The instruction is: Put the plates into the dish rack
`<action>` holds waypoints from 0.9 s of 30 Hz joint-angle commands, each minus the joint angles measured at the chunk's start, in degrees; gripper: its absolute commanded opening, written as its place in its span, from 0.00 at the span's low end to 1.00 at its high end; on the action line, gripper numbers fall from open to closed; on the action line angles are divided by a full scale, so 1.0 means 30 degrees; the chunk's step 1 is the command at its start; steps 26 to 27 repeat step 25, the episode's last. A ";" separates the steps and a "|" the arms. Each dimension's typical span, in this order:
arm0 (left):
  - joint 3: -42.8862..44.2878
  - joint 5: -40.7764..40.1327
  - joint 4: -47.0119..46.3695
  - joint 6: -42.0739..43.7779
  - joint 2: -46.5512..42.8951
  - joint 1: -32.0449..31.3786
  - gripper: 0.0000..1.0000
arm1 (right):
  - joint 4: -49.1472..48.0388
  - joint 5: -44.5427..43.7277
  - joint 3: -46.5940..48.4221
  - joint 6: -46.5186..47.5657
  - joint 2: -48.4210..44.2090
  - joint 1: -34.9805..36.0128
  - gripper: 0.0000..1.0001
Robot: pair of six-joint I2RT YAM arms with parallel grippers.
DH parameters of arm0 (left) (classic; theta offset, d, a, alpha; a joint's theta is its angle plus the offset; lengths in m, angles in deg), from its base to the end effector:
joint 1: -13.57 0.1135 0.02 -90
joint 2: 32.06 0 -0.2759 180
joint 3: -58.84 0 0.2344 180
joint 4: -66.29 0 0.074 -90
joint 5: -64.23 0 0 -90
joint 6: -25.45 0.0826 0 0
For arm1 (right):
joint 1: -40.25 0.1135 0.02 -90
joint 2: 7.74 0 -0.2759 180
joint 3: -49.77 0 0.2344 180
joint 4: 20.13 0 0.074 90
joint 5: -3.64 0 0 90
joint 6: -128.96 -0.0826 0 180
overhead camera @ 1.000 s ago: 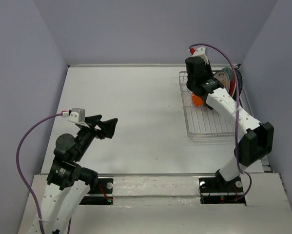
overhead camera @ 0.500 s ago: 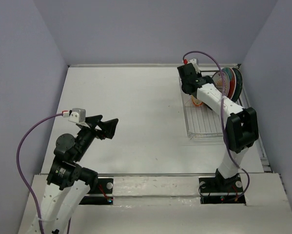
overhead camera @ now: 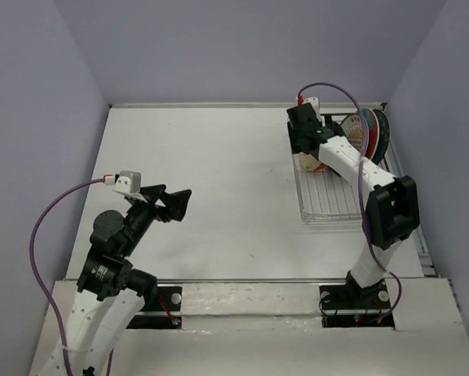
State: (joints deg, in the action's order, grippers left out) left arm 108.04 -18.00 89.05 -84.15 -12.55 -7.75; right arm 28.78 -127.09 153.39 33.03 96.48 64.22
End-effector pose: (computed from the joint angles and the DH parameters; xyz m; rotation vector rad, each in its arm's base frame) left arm 0.1061 -0.0534 0.3405 0.1359 1.4810 -0.6795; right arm 0.3973 0.1177 0.2746 -0.0480 2.2478 -0.5869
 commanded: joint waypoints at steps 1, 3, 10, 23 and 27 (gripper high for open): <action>0.0028 -0.0362 -0.0854 0.0115 0.0411 -0.0012 0.99 | -0.1866 0.3520 -0.0970 -0.0892 -0.5055 -0.0020 0.88; 0.0057 -0.0480 -0.0854 0.0174 0.0528 0.0017 0.99 | -0.3475 0.5452 -0.2257 -0.1126 -0.7974 -0.0020 0.91; 0.0233 -0.0335 -0.1029 0.0203 0.0705 0.0017 0.99 | -0.9544 1.2373 -0.9495 -0.2473 -1.6753 -0.0020 1.00; 0.0789 0.1891 -0.5072 -0.2901 0.2402 0.0017 0.99 | -0.9927 1.4046 -1.4363 -0.5170 -2.4428 -0.0020 1.00; 0.0993 0.1805 -0.4781 -0.2990 0.2578 0.0017 0.99 | -0.9839 1.4220 -1.4277 -0.5199 -2.4721 -0.0020 1.00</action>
